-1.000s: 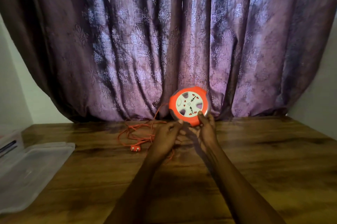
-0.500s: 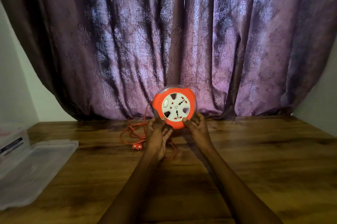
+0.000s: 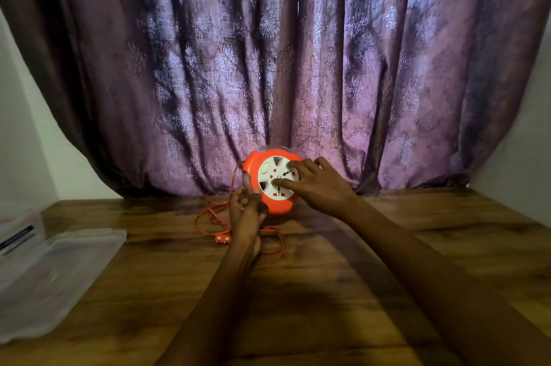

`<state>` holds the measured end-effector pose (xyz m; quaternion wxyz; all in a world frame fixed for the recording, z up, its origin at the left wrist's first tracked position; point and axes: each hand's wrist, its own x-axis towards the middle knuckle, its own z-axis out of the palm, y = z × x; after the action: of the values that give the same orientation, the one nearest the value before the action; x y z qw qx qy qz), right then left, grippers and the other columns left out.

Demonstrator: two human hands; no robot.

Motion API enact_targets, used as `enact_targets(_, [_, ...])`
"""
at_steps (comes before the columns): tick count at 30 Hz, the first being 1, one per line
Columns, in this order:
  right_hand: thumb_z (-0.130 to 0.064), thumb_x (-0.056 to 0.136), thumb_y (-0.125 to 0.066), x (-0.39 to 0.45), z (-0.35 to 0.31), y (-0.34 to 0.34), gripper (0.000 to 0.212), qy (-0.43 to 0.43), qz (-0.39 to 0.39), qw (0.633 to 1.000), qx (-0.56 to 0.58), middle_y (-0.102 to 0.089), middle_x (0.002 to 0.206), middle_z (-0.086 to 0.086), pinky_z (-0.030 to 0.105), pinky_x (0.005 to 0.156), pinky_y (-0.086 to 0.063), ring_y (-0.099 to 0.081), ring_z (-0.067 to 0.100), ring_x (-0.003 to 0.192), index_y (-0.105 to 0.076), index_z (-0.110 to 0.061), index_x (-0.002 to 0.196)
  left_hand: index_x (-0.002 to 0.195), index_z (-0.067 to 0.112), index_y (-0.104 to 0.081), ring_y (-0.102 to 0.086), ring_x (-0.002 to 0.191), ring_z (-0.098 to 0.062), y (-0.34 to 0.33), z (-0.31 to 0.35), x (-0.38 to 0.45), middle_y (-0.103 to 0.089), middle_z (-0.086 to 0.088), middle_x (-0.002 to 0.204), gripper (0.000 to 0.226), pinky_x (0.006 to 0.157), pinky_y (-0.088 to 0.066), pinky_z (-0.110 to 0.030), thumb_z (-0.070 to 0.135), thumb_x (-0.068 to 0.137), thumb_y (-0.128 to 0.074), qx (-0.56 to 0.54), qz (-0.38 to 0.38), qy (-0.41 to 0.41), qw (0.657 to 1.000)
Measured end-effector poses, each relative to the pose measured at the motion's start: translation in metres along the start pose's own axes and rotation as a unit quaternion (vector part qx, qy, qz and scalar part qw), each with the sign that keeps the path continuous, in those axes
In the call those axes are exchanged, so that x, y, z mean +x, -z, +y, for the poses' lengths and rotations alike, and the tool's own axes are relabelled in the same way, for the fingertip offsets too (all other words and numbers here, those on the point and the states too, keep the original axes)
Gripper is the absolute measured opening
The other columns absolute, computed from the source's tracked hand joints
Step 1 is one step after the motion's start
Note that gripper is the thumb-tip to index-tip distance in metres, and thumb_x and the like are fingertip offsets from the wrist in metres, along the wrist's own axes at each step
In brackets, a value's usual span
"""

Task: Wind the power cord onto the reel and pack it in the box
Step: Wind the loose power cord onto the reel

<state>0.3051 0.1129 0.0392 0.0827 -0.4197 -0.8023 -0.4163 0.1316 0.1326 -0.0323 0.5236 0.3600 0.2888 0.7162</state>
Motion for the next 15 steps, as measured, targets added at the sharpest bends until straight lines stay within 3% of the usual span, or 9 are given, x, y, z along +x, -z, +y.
enact_targets(3, [-0.019,0.083,-0.035,0.005,-0.002,0.008,0.058,0.001,-0.007,1.0,-0.018,-0.065,0.127,0.012,0.038,0.075,-0.047,-0.065,0.032,0.101,-0.063,-0.038,0.13,0.124,0.009,-0.051,-0.046,0.059,-0.009,-0.003,-0.002,-0.002,-0.052,-0.002,0.077,0.028,0.055,-0.037,-0.024,0.002,0.098,-0.055,0.004,-0.001,0.009,1.0])
enact_targets(5, [-0.018,0.082,-0.036,0.008,-0.002,0.01,0.057,0.009,0.002,1.0,-0.02,-0.064,0.128,0.014,0.039,0.074,-0.047,-0.065,0.033,0.1,-0.065,-0.036,0.128,0.124,0.007,-0.051,-0.043,0.062,-0.012,-0.003,-0.002,-0.003,-0.051,-0.004,0.078,0.027,0.059,-0.035,-0.025,0.002,0.098,-0.055,-0.001,-0.002,0.01,1.0])
enact_targets(10, [-0.023,0.091,-0.03,0.01,0.0,0.005,0.056,0.049,-0.027,0.995,-0.084,-0.055,0.138,0.019,0.044,0.084,-0.046,-0.059,0.036,0.11,-0.05,-0.044,0.139,0.12,0.012,-0.053,-0.047,0.055,-0.005,-0.002,-0.001,-0.002,-0.053,-0.001,0.075,0.023,0.046,-0.04,-0.015,0.005,0.098,-0.056,0.014,-0.009,-0.005,1.0])
enact_targets(13, [-0.032,0.088,-0.057,0.016,0.002,0.005,0.051,0.027,-0.033,0.993,-0.111,-0.065,0.122,0.013,0.041,0.079,-0.046,-0.062,0.031,0.098,-0.052,-0.046,0.137,0.118,0.014,-0.052,-0.051,0.062,-0.009,-0.006,-0.004,-0.005,-0.057,-0.003,0.085,0.023,0.056,-0.045,-0.023,0.006,0.097,-0.058,0.017,-0.002,-0.005,1.0])
enact_targets(15, [-0.044,0.082,-0.064,0.019,-0.004,0.005,0.06,-0.046,-0.049,0.996,-0.066,-0.07,0.11,0.009,0.04,0.079,-0.045,-0.064,0.031,0.094,-0.049,-0.043,0.14,0.113,0.015,-0.049,-0.054,0.064,-0.008,-0.009,-0.007,-0.007,-0.057,-0.003,0.088,0.02,0.059,-0.047,-0.025,0.006,0.097,-0.058,0.008,0.002,-0.011,1.0])
